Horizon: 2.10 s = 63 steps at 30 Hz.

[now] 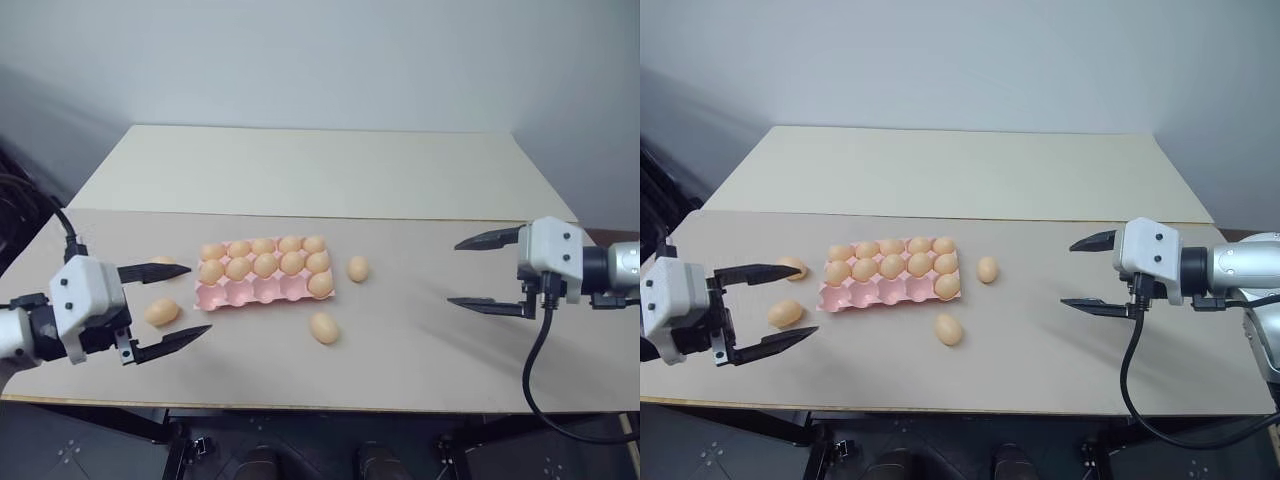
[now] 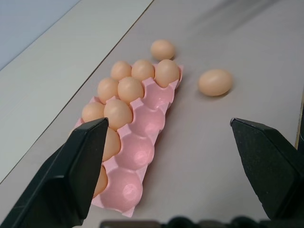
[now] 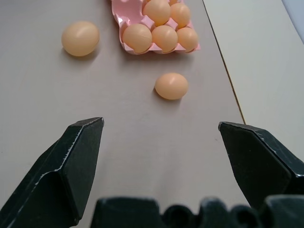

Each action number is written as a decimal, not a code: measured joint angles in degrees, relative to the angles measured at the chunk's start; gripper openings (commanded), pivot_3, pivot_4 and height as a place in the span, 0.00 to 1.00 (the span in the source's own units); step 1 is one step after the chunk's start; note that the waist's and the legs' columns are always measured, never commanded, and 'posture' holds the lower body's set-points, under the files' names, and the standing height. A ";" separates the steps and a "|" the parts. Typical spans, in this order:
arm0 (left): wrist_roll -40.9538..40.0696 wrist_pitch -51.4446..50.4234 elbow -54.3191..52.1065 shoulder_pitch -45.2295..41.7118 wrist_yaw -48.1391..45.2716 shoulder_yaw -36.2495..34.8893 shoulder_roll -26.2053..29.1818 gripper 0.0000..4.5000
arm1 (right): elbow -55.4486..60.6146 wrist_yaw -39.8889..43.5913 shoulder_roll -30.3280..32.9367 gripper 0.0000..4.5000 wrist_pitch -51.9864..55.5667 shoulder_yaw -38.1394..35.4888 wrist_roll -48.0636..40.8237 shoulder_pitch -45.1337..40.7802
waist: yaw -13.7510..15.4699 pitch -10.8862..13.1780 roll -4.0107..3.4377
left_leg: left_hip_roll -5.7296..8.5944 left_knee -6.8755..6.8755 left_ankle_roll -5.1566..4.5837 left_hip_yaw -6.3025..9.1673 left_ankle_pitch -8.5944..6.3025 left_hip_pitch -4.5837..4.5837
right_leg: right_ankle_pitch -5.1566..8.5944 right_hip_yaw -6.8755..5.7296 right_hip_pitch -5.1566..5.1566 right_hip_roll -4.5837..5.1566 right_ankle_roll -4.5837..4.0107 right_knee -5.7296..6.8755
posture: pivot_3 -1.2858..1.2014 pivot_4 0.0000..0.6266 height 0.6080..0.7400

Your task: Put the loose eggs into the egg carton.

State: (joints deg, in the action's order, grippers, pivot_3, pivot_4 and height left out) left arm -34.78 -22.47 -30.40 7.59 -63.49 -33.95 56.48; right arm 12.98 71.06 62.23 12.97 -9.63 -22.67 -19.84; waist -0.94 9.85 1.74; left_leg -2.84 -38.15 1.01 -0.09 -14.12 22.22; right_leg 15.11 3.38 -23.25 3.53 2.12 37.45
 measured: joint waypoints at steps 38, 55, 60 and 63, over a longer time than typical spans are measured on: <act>2.09 -0.05 6.45 -8.77 -3.71 9.21 2.70 0.99 | 22.49 -32.98 -19.78 1.00 43.90 18.95 -10.04 -8.04 | -0.11 0.00 0.02 | 0.00 0.00 0.00 0.01 0.00 0.15 | 0.00 0.02 -0.21 -0.03 -0.01 0.07 | 0.52 0.24 1.00; 3.19 0.09 6.61 -8.81 -3.58 10.37 2.63 0.99 | 23.09 -46.38 -30.63 1.00 57.13 35.45 -2.61 -15.02 | -0.19 -0.03 0.05 | 0.00 -0.09 0.04 0.02 0.03 0.81 | -0.03 0.06 -1.03 -0.06 -0.05 0.35 | 0.52 0.24 1.00; 3.66 0.18 6.59 -8.11 -3.47 10.36 2.62 0.99 | 20.60 -46.44 -32.37 1.00 57.13 37.16 -0.77 -15.14 | -0.41 -0.03 0.06 | 0.00 -0.08 0.03 0.02 0.03 0.84 | -0.03 0.06 -1.06 -0.06 -0.05 0.34 | 0.52 0.24 1.00; 3.88 0.35 6.58 -7.42 -3.43 10.35 2.44 0.99 | 19.66 -46.35 -33.62 1.00 57.08 38.09 0.10 -15.30 | -0.55 -0.03 0.06 | 0.00 -0.09 0.04 0.03 0.03 0.83 | -0.03 0.06 -1.05 -0.06 -0.06 0.37 | 0.52 0.24 1.00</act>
State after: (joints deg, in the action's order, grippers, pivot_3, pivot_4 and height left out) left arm -30.90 -22.13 -23.82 0.17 -66.92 -23.60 58.92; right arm 32.63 24.71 28.61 70.05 28.46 -22.57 -35.14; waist -1.49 9.82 1.80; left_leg -2.84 -38.24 1.04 -0.07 -14.09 23.05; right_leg 15.08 3.45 -24.29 3.47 2.06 37.81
